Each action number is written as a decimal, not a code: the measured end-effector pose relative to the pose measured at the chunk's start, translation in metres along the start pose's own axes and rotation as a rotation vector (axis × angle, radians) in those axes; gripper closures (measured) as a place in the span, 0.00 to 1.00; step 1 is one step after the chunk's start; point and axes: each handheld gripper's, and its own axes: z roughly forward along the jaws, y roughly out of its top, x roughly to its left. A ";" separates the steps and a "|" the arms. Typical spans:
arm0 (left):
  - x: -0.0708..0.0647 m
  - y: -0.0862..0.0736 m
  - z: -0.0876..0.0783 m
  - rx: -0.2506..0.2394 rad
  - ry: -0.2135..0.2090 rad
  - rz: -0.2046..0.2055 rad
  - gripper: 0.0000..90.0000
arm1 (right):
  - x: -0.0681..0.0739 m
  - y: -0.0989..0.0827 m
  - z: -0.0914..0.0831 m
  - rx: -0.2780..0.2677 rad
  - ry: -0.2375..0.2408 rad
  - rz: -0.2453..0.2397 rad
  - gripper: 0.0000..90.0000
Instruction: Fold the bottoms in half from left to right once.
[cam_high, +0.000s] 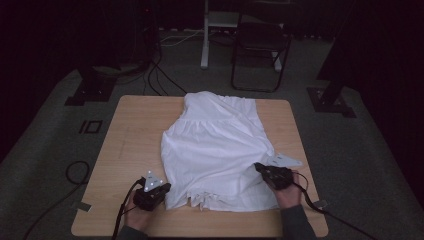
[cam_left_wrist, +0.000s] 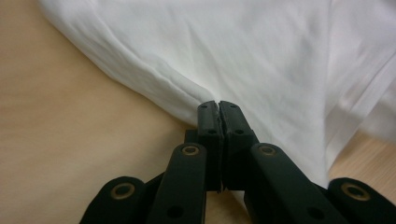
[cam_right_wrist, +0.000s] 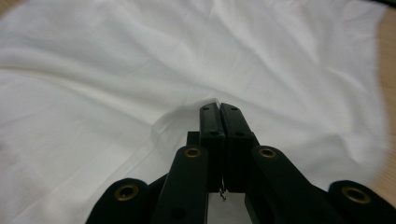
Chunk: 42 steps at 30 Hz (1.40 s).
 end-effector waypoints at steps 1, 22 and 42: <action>0.001 0.002 -0.006 -0.023 0.014 -0.003 0.98 | -0.002 -0.004 -0.013 -0.018 0.007 0.003 0.98; -0.018 -0.038 -0.027 0.014 -0.011 -0.010 0.42 | -0.011 -0.095 -0.057 0.069 -0.044 0.093 0.57; -0.015 -0.035 -0.006 0.060 0.050 -0.029 0.72 | -0.022 -0.096 -0.041 0.097 -0.100 0.190 0.49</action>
